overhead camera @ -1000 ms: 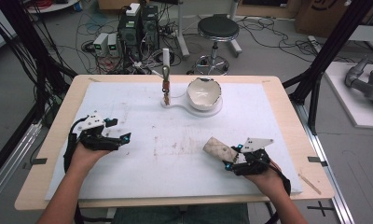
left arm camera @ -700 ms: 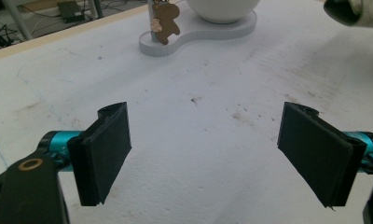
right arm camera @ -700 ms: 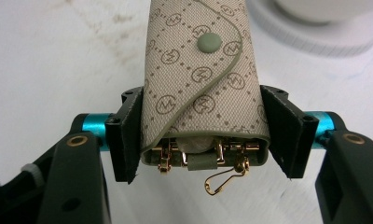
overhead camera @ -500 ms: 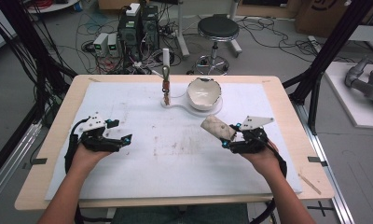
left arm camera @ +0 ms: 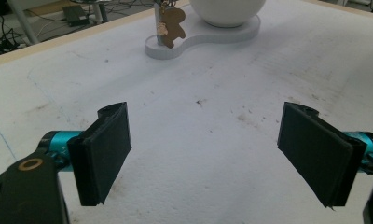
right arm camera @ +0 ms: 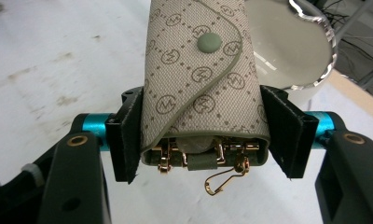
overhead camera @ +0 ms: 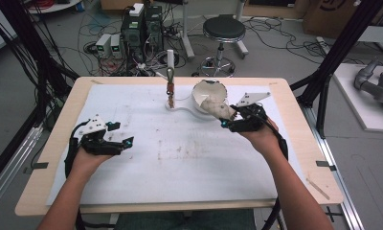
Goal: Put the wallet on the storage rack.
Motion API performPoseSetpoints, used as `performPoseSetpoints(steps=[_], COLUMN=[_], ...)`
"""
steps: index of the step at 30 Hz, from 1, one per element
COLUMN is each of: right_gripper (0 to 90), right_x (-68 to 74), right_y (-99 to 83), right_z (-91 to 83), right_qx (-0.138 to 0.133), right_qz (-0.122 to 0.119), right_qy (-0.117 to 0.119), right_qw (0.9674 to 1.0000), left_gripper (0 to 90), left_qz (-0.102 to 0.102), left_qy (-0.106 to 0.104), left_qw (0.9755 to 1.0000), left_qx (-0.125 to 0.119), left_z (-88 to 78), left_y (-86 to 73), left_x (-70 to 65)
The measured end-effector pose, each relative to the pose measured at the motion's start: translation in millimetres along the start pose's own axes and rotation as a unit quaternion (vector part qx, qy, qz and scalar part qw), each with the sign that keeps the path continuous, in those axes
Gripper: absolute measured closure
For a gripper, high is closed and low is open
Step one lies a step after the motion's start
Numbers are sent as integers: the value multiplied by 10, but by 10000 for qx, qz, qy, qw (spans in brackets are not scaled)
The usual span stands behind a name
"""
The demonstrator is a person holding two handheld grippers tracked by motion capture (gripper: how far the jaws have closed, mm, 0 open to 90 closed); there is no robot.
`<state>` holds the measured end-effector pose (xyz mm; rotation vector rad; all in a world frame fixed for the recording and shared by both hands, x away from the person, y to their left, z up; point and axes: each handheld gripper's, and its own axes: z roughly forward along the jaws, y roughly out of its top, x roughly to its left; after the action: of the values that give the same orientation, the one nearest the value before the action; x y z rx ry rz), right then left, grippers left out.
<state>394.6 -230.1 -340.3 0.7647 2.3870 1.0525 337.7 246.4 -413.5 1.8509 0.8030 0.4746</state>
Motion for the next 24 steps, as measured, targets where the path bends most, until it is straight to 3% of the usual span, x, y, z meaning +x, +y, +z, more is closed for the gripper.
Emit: performPoseSetpoints(steps=[12, 24], right_gripper=[364, 364], right_x=[-212, -324], right_y=[346, 435], right_z=[315, 600], right_qx=[274, 749], right_qz=[3, 5], right_qy=[-253, -496], right_qw=[9993, 9960], left_gripper=[171, 171], left_qz=[-55, -62], left_qy=[83, 103], left_qw=[9999, 9999], left_qx=[-49, -44], left_z=[-55, -84], left_y=[-23, -36], left_x=[39, 57])
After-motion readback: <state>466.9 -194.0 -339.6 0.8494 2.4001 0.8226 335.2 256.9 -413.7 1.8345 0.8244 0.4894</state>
